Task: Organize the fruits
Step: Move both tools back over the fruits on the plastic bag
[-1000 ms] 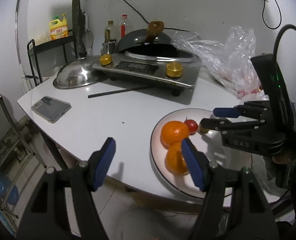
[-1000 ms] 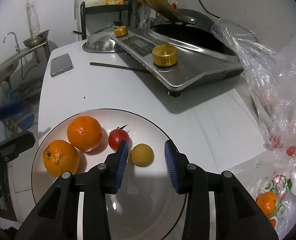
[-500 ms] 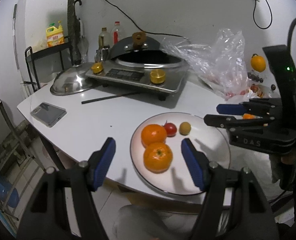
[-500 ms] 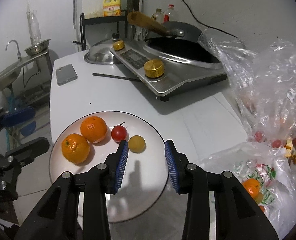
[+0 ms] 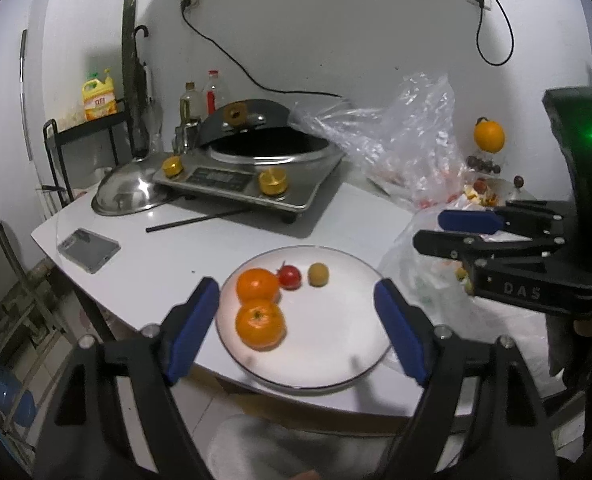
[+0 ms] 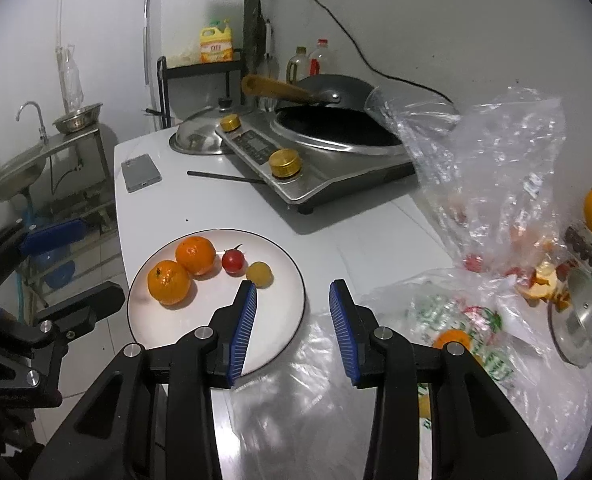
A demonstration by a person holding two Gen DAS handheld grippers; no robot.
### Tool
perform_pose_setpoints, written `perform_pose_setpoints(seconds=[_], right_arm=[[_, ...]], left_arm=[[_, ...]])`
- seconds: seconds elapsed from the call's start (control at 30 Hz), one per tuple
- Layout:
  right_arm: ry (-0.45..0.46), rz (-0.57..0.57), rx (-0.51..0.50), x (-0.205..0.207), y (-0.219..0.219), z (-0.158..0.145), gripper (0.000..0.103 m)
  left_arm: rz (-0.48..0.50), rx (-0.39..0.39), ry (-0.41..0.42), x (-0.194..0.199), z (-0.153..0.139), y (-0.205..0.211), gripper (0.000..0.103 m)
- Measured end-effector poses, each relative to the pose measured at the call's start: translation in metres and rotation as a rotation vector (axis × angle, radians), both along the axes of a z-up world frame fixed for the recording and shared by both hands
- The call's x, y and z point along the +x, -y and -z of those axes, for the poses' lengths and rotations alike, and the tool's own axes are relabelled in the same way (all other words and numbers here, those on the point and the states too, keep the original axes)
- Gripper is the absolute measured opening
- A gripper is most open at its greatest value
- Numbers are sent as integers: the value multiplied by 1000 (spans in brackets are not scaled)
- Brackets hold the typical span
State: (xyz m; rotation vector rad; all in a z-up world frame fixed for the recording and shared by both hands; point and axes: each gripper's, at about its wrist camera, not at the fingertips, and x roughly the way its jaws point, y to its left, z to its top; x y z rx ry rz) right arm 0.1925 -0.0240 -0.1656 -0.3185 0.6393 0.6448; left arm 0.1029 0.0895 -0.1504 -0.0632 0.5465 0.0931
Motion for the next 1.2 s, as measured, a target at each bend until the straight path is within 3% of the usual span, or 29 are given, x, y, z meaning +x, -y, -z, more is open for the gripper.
perform_pose_setpoints(seconds=[0.13,0.23,0.33,1.2], right_arm=[[16,6,31,-8,15,-10,41],[30,18,65,-15,29,-19,44],[38,30,92,-19,44,-26,52],[99,138,154,-46,170,-42,52]], left_arm=[[29,15,14,-3,-8,14,82],[38,30,34,-6,-15,25,92],[46,26,41,-8,-20,35,92],[100,77,34,4,-33,134,92]])
